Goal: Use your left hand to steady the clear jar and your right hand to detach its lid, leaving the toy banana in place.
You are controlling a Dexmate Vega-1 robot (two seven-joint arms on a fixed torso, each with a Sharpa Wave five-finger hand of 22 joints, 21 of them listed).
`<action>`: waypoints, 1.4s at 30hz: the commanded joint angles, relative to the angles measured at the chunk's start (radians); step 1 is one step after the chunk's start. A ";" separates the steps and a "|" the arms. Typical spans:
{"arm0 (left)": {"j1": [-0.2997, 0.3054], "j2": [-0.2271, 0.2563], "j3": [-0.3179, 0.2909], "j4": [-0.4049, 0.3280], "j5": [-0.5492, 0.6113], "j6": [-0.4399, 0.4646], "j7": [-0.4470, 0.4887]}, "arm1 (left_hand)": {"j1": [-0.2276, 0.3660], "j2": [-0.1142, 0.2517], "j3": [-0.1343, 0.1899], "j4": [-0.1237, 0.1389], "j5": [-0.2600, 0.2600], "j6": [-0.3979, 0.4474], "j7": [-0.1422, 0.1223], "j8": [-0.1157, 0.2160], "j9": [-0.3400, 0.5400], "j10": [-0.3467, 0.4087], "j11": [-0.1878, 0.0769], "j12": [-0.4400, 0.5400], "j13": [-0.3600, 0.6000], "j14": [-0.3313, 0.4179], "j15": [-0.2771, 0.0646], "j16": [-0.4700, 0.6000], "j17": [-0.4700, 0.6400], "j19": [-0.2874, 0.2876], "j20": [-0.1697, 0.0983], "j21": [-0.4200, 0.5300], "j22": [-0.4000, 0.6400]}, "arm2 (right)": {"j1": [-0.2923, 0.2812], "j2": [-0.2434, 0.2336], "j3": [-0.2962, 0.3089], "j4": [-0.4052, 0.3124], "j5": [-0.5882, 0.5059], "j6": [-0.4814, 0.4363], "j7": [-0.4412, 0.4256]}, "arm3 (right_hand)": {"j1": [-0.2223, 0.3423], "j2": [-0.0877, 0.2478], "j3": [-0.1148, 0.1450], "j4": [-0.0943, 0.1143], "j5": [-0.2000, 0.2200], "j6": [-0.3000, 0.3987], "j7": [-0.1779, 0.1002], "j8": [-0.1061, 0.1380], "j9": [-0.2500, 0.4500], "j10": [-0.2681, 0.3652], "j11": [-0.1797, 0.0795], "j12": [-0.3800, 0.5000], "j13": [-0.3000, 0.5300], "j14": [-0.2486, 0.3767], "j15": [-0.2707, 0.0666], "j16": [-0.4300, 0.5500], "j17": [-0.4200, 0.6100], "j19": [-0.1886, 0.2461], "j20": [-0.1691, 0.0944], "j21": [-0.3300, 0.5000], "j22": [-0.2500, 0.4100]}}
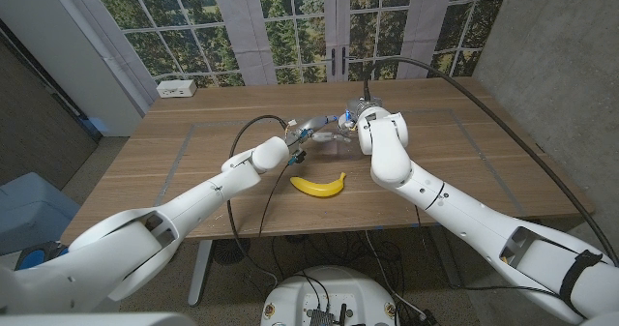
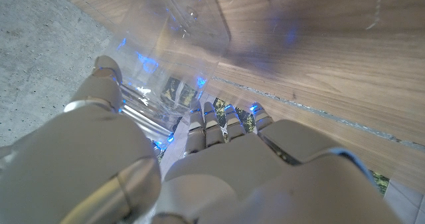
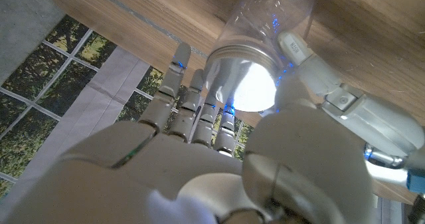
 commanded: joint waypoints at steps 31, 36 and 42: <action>-0.045 -0.034 0.013 0.094 -0.027 -0.037 -0.027 | 0.061 0.078 -0.002 0.019 0.000 0.279 -0.098 0.204 0.017 -0.003 0.002 -0.008 0.001 -0.014 0.001 -0.001 0.004 -0.012 0.003 -0.001 0.003 | -0.045 -0.125 0.134 -0.108 0.419 0.169 -0.313 | 0.579 0.105 0.066 0.034 0.156 0.196 -0.054 -0.037 0.043 0.085 -0.112 -0.050 0.073 0.079 -0.180 -0.126 0.051 -0.522 -0.211 0.674 -0.005; -0.052 -0.039 0.015 0.110 -0.028 -0.045 -0.028 | 0.059 0.078 -0.003 0.019 0.000 0.279 -0.098 0.205 0.019 -0.003 0.005 -0.009 0.001 -0.014 0.001 0.000 0.004 -0.013 0.003 -0.001 0.003 | -0.044 -0.137 0.138 -0.109 0.463 0.159 -0.376 | 0.529 0.105 0.044 0.047 0.141 0.186 -0.054 -0.039 0.043 0.087 -0.113 -0.049 0.071 0.072 -0.175 -0.119 0.057 -0.519 -0.209 0.683 -0.006; -0.062 -0.047 0.019 0.129 -0.030 -0.051 -0.032 | 0.058 0.078 -0.004 0.018 0.000 0.279 -0.097 0.206 0.020 -0.004 0.007 -0.009 0.001 -0.014 0.001 0.000 0.004 -0.015 0.003 -0.001 0.003 | -0.044 -0.151 0.147 -0.106 0.532 0.150 -0.442 | 0.472 0.111 0.030 0.059 0.124 0.176 -0.054 -0.040 0.044 0.091 -0.112 -0.047 0.068 0.073 -0.170 -0.113 0.057 -0.509 -0.206 0.688 -0.007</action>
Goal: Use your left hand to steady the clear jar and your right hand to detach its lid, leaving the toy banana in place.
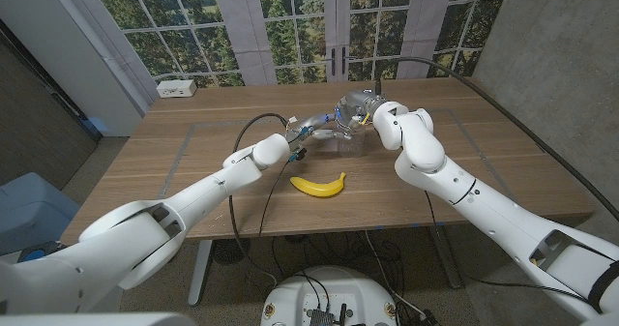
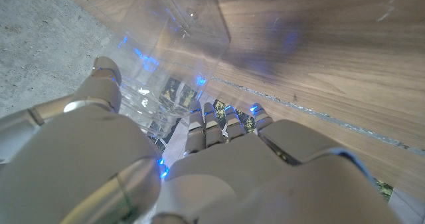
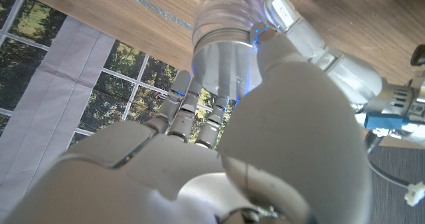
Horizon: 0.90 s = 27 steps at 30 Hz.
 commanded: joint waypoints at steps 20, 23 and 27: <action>-0.050 -0.040 0.015 0.113 -0.027 -0.065 -0.038 | 0.031 0.069 -0.013 0.013 0.003 0.059 -0.109 0.096 -0.013 -0.034 0.031 -0.012 0.002 -0.018 0.014 0.000 0.002 -0.017 0.003 0.000 0.004 | -0.026 -0.075 0.054 -0.002 0.328 -0.036 -0.387 | 0.045 0.231 0.004 -0.001 -0.030 -0.028 0.004 -0.006 0.002 -0.010 0.003 0.003 0.008 0.048 -0.214 0.007 0.000 0.023 -0.152 0.002 -0.003; -0.051 -0.035 0.016 0.101 -0.023 -0.052 -0.040 | 0.004 0.065 -0.022 0.017 0.002 -0.024 -0.106 0.042 -0.032 -0.060 0.034 -0.016 0.003 -0.034 0.019 -0.003 0.003 -0.031 0.003 -0.003 0.003 | -0.026 -0.083 0.054 -0.003 0.350 -0.040 -0.410 | 0.039 0.232 0.005 -0.001 -0.031 -0.030 0.005 -0.007 0.002 -0.011 0.003 0.003 0.008 0.050 -0.213 0.009 0.000 0.023 -0.152 0.000 -0.003; -0.057 -0.035 0.015 0.105 -0.039 -0.044 -0.065 | -0.046 0.034 -0.041 0.015 -0.005 -0.170 -0.104 -0.053 -0.072 -0.113 0.050 -0.022 0.003 -0.064 0.031 -0.004 0.004 -0.057 0.003 -0.004 0.004 | -0.023 -0.095 0.047 -0.007 0.368 -0.049 -0.430 | 0.036 0.233 0.008 -0.002 -0.032 -0.031 0.005 -0.006 0.002 -0.011 0.006 0.004 0.009 0.050 -0.213 0.009 0.000 0.024 -0.151 -0.001 -0.003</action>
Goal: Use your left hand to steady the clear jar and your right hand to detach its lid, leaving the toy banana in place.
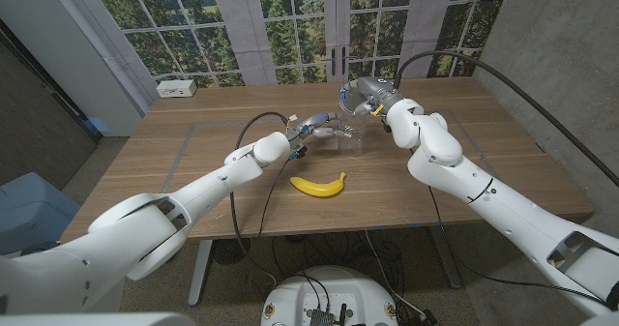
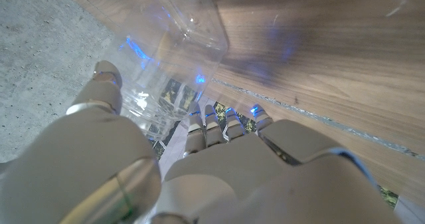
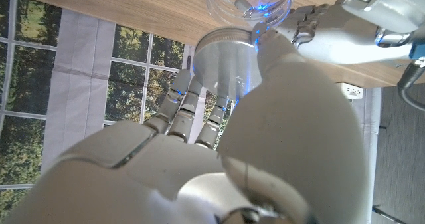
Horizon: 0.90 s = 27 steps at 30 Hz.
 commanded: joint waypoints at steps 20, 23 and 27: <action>-0.002 0.023 -0.020 -0.022 -0.083 -0.004 -0.115 | -0.229 -0.084 -0.113 0.022 -0.008 -0.747 0.022 -0.132 -0.111 -0.531 0.141 -0.036 -0.002 -0.355 0.081 -0.016 0.011 -0.231 0.001 -0.008 0.008 | -0.028 -0.069 0.011 -0.042 0.172 -0.055 -0.201 | 0.025 0.239 0.026 -0.013 -0.008 0.004 -0.007 0.004 0.001 0.005 -0.002 0.006 0.008 0.053 -0.215 0.006 0.005 0.014 -0.149 -0.008 0.002; 0.008 0.026 -0.032 -0.026 -0.097 -0.019 -0.109 | -0.237 -0.080 -0.115 0.025 -0.007 -0.757 0.016 -0.129 -0.111 -0.560 0.146 -0.037 -0.003 -0.373 0.080 -0.016 0.011 -0.245 0.001 -0.009 0.008 | -0.038 -0.066 0.022 -0.039 0.194 -0.054 -0.232 | 0.024 0.239 0.027 -0.013 -0.008 0.004 -0.007 0.004 0.001 0.006 -0.002 0.007 0.008 0.053 -0.215 0.007 0.005 0.015 -0.149 -0.009 0.002; 0.024 0.039 -0.049 -0.051 -0.106 -0.022 -0.092 | -0.241 -0.074 -0.114 0.027 -0.008 -0.756 0.009 -0.126 -0.111 -0.566 0.144 -0.034 -0.003 -0.381 0.082 -0.015 0.011 -0.253 0.000 -0.010 0.008 | -0.058 -0.060 0.069 -0.026 0.288 -0.025 -0.259 | 0.020 0.238 0.030 -0.014 -0.009 0.006 -0.006 0.005 0.001 0.003 0.000 0.006 0.009 0.053 -0.214 0.008 0.005 0.017 -0.149 -0.009 0.002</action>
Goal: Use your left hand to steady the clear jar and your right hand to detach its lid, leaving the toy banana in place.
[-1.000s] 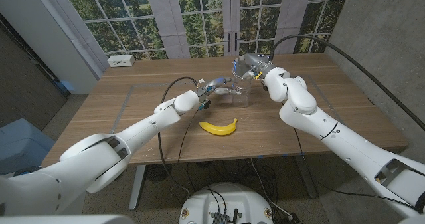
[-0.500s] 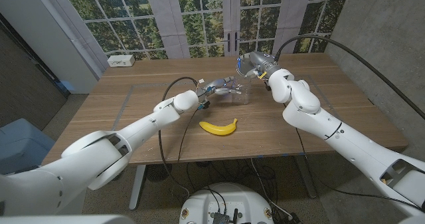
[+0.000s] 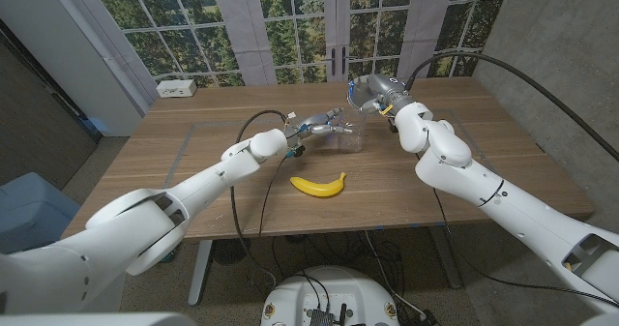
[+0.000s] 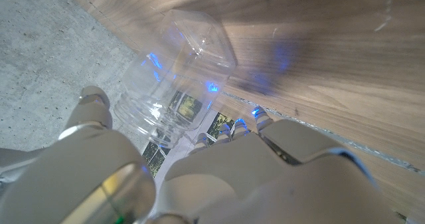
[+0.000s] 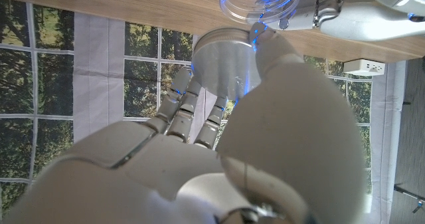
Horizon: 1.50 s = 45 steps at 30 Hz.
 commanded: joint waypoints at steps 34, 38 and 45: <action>0.127 0.036 -0.175 -0.090 -0.194 -0.095 0.087 | -0.117 0.052 -0.016 0.034 -0.001 -0.215 -0.081 0.033 -0.004 -0.214 -0.063 0.041 -0.009 -0.186 -0.071 0.017 -0.005 -0.168 -0.106 0.035 0.004 | -0.058 -0.057 0.203 0.141 0.655 0.053 -0.264 | -0.020 0.236 0.030 0.005 -0.010 0.021 0.020 0.009 -0.001 0.003 0.016 0.007 0.003 0.042 -0.204 0.010 0.005 0.012 -0.146 -0.018 0.000; 0.139 0.013 -0.200 -0.058 -0.275 -0.126 0.044 | -0.184 0.095 -0.018 0.057 0.003 -0.117 -0.079 0.046 -0.006 -0.166 -0.101 0.048 -0.014 -0.159 -0.122 0.018 -0.009 -0.132 -0.207 0.036 0.001 | -0.048 -0.065 0.185 0.142 0.655 0.024 -0.283 | -0.023 0.236 0.032 0.004 -0.010 0.023 0.021 0.010 -0.001 0.004 0.018 0.007 0.003 0.041 -0.205 0.011 0.006 0.013 -0.145 -0.020 0.000; 0.163 -0.005 -0.238 -0.045 -0.391 -0.122 -0.018 | -0.258 0.236 0.022 0.093 0.008 0.047 -0.091 0.049 -0.012 -0.081 -0.172 0.046 -0.024 -0.101 -0.176 0.016 -0.014 -0.092 -0.280 0.028 -0.004 | -0.025 -0.077 0.155 0.154 0.663 -0.028 -0.290 | -0.027 0.235 0.034 0.004 -0.012 0.024 0.027 0.010 -0.002 0.003 0.015 0.007 0.003 0.039 -0.205 0.012 0.006 0.015 -0.145 -0.022 0.000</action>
